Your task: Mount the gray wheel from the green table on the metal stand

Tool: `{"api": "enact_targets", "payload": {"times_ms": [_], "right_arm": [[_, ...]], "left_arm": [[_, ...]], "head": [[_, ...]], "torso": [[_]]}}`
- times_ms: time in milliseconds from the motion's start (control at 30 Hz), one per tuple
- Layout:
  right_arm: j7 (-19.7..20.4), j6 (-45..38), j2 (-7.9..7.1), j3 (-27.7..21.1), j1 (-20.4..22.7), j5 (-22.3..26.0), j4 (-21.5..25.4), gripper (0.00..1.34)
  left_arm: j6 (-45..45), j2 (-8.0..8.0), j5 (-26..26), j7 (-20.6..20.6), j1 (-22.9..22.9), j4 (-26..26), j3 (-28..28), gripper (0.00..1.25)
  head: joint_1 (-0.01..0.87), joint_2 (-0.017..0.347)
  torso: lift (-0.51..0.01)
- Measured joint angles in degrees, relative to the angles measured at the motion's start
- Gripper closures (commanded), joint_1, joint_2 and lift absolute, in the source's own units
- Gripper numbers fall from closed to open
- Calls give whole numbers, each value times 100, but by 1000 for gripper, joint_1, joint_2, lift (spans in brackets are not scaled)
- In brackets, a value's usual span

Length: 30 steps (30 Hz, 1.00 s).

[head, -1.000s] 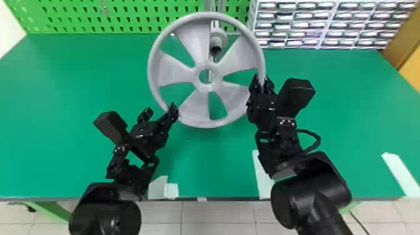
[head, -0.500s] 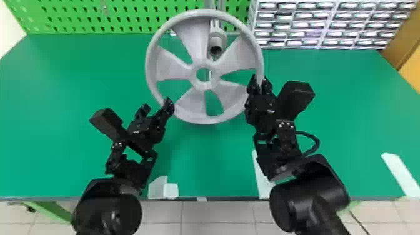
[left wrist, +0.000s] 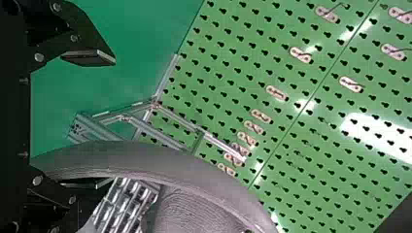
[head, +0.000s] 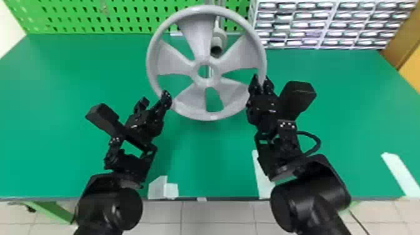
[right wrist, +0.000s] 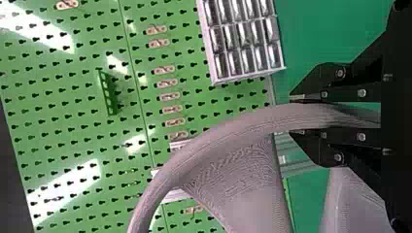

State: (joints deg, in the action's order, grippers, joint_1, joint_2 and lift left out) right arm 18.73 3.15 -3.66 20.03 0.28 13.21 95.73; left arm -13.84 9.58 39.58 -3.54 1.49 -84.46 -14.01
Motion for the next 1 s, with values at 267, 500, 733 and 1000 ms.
{"api": "enact_targets", "payload": {"times_ms": [267, 500, 733, 1000], "right_arm": [[-1, -84, 5, 11, -10, -56, 1, 1102], [-1, -103, 6, 18, -22, -92, 1, 1104], [-1, -127, 1, 53, -42, -103, 0, 1102], [-1, -123, -3, 78, -51, -108, 0, 1104]], "left_arm": [[-14, 1, 78, -329, -82, 0, -8, 417], [-14, 4, 119, -369, -99, 0, -55, 417], [38, 27, 147, -376, -126, 0, -180, 529], [117, 51, 147, -376, -156, 0, -184, 702]], "head": [[868, 52], [868, 52], [868, 52], [868, 52]], "torso": [[-93], [-93], [-93], [-93]]}}
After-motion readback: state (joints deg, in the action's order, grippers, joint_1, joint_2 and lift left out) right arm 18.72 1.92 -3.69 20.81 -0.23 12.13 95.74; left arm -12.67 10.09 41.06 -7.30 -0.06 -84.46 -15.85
